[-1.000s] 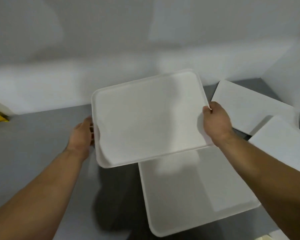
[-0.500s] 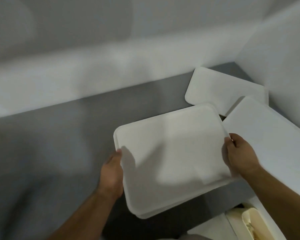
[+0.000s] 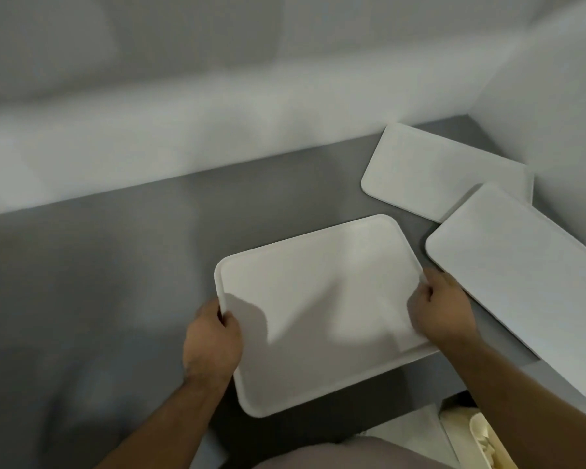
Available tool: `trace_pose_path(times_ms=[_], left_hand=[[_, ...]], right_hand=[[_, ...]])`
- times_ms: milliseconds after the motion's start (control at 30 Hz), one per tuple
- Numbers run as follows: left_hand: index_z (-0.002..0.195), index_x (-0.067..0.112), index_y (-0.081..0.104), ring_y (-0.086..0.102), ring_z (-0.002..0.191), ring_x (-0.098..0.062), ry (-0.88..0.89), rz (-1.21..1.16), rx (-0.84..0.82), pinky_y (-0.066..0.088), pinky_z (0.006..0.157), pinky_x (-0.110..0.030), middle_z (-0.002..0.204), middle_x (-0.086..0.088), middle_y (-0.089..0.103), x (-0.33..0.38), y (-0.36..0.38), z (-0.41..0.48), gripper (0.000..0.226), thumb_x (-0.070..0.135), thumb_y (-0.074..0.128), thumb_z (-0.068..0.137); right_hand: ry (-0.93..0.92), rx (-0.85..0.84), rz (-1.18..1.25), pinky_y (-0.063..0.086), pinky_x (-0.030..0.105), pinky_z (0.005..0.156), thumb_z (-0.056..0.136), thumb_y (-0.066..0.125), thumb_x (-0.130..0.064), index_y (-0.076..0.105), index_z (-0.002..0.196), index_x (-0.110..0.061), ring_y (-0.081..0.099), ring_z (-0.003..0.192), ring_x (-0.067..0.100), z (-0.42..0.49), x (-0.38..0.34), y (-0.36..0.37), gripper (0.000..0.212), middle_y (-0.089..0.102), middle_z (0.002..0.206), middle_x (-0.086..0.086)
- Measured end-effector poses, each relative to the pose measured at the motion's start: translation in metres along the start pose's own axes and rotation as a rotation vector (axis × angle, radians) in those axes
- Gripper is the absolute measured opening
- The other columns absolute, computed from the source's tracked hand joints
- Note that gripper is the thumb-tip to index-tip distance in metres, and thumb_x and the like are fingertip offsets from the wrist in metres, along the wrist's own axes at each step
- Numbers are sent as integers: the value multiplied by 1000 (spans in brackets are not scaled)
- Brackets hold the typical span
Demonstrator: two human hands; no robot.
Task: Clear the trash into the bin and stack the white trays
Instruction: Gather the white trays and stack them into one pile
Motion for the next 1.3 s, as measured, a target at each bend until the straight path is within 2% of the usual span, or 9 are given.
trace_pose_path(times_ms=[100,167,367,533,667,833,933,1100,1300], left_hand=[[108,21,67,67,87,-22,17,57,-12,61,76,-43,97,1,70,-1,3,-1,20,19,49,99],[110,23,67,68,87,-20,31,71,-11,62,77,-43,98,4,70,-2,4,-3,20,21,50,100],[109,26,69,68,85,-15,65,91,-11,60,73,-37,97,8,70,-12,11,2,19,22,54,98],[108,30,70,68,80,-9,55,64,-15,51,60,-25,90,14,71,-9,13,8,21,21,55,96],[110,28,70,60,72,-3,45,97,11,44,55,-22,81,20,64,7,14,28,19,22,56,97],[114,20,69,62,80,-22,53,132,20,50,70,-34,87,6,66,17,16,48,21,20,56,97],[112,18,67,60,78,-25,79,166,23,48,71,-35,85,4,64,14,16,52,19,20,58,97],[112,10,66,68,87,-39,77,219,-58,59,80,-49,98,-13,73,11,19,60,21,16,62,93],[131,6,56,54,111,-49,229,356,92,50,92,-58,127,-25,54,34,20,46,65,13,79,71]], right_hand=[[12,-21,-28,48,41,85,97,46,-6,63,95,-1,56,94,38,2,4,-1,18,60,100,18],[8,-34,-51,49,43,90,96,48,-3,67,104,4,57,99,41,2,6,-3,21,62,104,21],[29,-126,-105,45,43,105,97,48,-4,60,139,-4,56,121,40,-3,18,-1,44,58,133,19],[37,-172,-120,48,39,95,90,54,-2,67,124,-2,61,111,37,3,22,-1,36,63,123,18],[21,-154,-80,49,36,93,94,55,-6,66,128,-7,63,105,34,19,16,3,35,64,120,15],[26,-114,-41,46,30,86,93,55,-7,70,120,-8,64,99,32,32,15,9,31,66,111,13],[47,-115,-42,49,33,90,95,55,-9,70,121,-10,65,100,31,28,16,9,30,66,113,12],[41,-151,-26,49,33,93,95,55,-10,71,115,-8,65,102,33,21,17,-1,26,67,111,13],[146,-70,39,46,34,102,94,63,-20,69,130,-15,64,112,26,1,36,-34,37,68,126,7]])
Point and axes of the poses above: each hand's wrist, its own z-axis towards the middle knuckle, its own y-axis out of the palm, x = y × z, the point moved 3 cm from there along z, towards the middle knuckle
